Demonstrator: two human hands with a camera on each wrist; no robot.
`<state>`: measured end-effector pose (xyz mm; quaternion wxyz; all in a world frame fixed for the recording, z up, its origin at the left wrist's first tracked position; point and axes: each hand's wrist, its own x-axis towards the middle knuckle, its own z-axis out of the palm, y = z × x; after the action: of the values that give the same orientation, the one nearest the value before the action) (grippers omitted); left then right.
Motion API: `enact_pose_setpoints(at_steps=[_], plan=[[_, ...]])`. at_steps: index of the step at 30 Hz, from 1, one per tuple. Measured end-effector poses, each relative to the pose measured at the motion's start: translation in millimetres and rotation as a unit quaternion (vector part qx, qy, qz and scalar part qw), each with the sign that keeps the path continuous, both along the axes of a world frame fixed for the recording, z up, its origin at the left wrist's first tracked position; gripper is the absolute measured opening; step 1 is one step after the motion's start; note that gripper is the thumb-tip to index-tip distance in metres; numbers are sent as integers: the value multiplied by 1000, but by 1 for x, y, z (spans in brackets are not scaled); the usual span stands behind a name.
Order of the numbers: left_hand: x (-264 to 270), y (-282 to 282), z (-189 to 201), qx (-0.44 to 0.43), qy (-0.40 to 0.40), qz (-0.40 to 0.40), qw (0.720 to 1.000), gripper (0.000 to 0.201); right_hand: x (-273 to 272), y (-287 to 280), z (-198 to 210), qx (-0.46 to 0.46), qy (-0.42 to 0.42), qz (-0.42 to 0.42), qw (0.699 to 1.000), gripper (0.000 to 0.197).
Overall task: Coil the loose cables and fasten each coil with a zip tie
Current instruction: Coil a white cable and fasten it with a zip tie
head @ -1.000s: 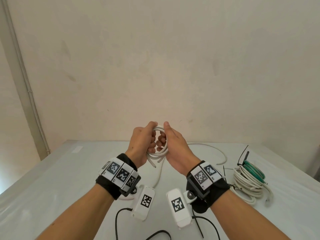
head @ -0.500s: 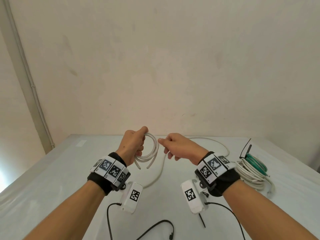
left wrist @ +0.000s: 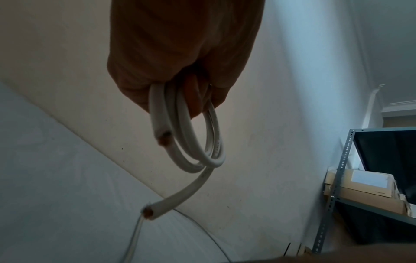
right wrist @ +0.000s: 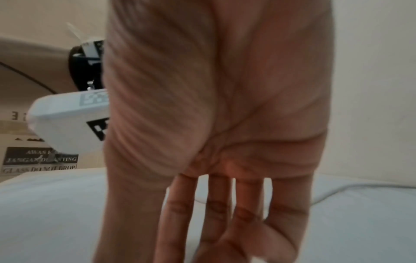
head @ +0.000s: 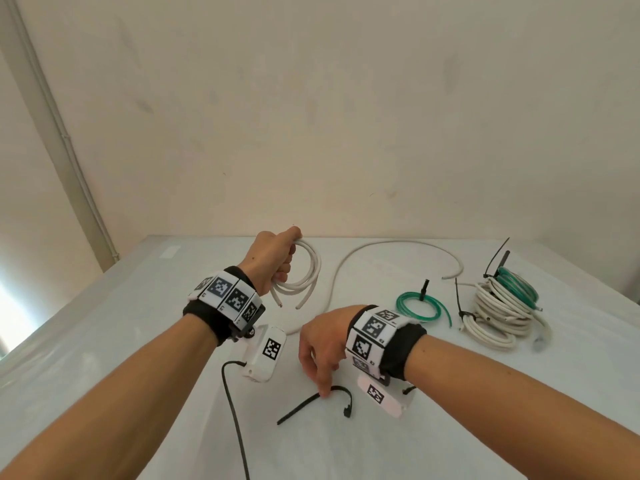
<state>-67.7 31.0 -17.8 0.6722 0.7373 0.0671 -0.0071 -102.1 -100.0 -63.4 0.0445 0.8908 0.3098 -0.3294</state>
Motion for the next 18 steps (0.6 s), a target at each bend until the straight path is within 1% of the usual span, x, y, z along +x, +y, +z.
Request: enact_pose_setpoints(at_steps=[3,8,11,13,15,18], plan=[[1,0,0,-2,4,-7,1000,37,-1,4,-1,10,-5,12,1000,19],[2,5,-1,-7,6,-9,1000,39,3,-7,-5,23,7,-27,999,21],[4,6,-4,-15,12,-11,1000,38,5,-12,-10,44,21,-52,997,17],[4,5,-6,-20,16,-13,1000,38,5,-14,-9,46,5,-58,997,15],[5,5,-6,-25,14,-16,999,37,6,-19,-3,60,-37,-77,995,13],[6,8,-6,-33,8,-7,999,36,16,-36,11,140,-67,-156,975,6]])
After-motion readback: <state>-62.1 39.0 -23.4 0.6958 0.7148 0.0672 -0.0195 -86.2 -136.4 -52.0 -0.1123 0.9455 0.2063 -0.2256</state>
